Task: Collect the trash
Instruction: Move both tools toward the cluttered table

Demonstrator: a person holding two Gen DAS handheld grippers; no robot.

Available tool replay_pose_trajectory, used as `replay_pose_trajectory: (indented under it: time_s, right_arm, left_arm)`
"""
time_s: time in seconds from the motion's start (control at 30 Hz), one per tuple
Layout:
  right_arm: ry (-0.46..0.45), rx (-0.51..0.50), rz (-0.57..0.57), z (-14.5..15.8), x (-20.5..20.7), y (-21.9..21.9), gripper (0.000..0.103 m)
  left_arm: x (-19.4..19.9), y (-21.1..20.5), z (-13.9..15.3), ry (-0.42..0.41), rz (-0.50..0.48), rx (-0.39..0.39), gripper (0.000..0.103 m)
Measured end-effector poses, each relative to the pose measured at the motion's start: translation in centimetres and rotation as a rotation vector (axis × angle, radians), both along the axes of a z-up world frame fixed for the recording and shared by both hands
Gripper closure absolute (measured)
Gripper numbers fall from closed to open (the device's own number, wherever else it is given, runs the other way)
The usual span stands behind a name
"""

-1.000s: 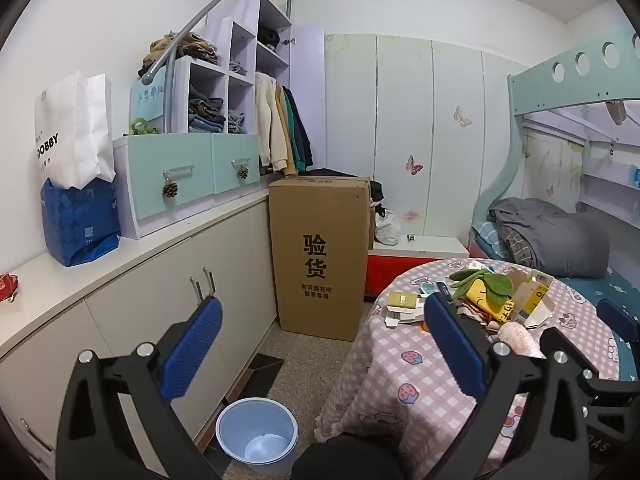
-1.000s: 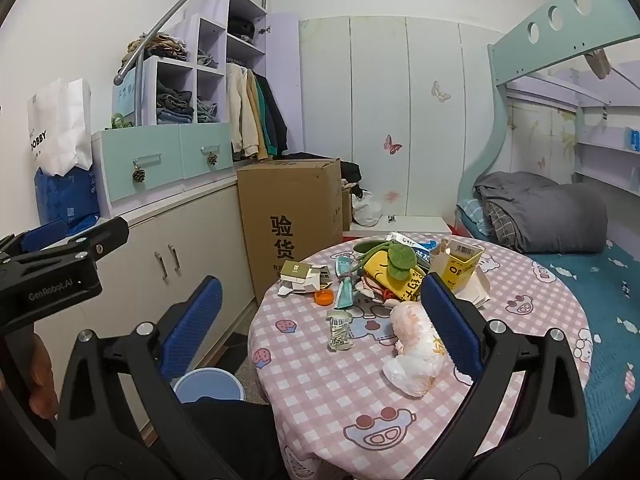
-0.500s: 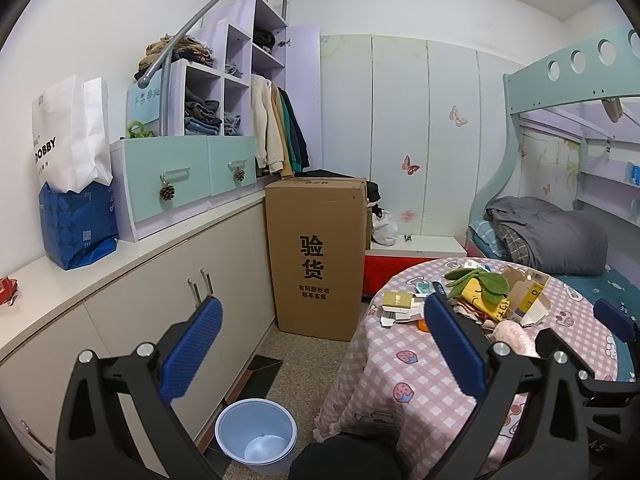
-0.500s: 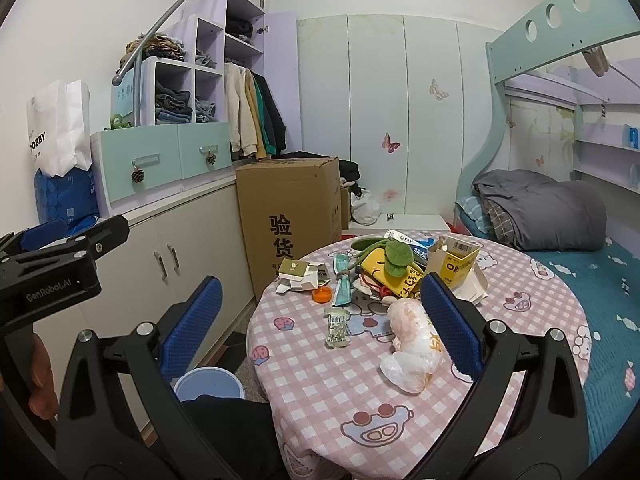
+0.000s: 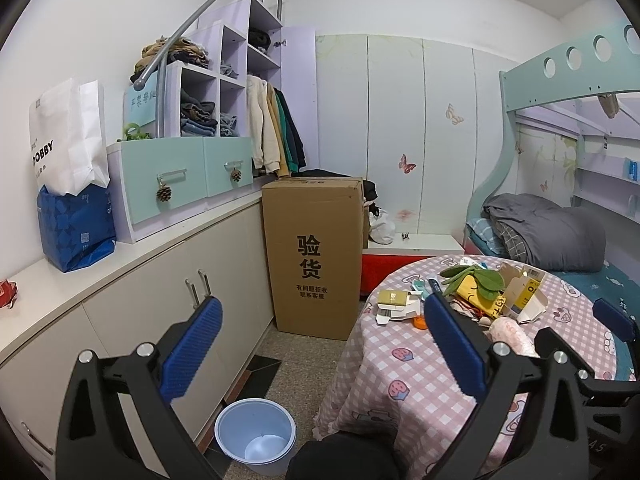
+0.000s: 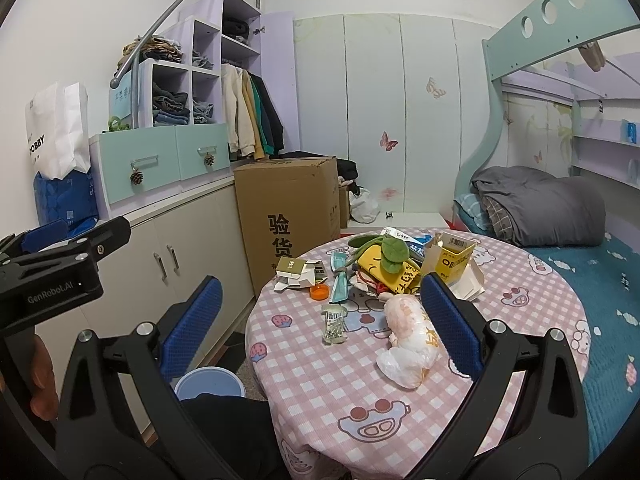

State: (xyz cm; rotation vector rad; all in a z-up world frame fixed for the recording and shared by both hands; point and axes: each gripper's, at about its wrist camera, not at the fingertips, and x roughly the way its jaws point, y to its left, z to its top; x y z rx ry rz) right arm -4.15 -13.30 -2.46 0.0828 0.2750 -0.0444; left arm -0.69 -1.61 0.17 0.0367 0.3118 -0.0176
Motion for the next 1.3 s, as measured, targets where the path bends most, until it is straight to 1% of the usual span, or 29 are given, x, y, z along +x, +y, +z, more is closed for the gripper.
replay_pose_trajectory:
  time_s: [0.87, 1.3]
  right_arm:
    - [0.014, 0.014, -0.015, -0.4, -0.3, -0.3, 0.006]
    - [0.024, 0.037, -0.02, -0.7, 0.1, -1.0, 0.006]
  left_arm:
    - [-0.2, -0.3, -0.3, 0.01, -0.005, 0.006, 0.004]
    - [0.7, -1.3, -1.0, 0.039, -0.031, 0.022, 0.004]
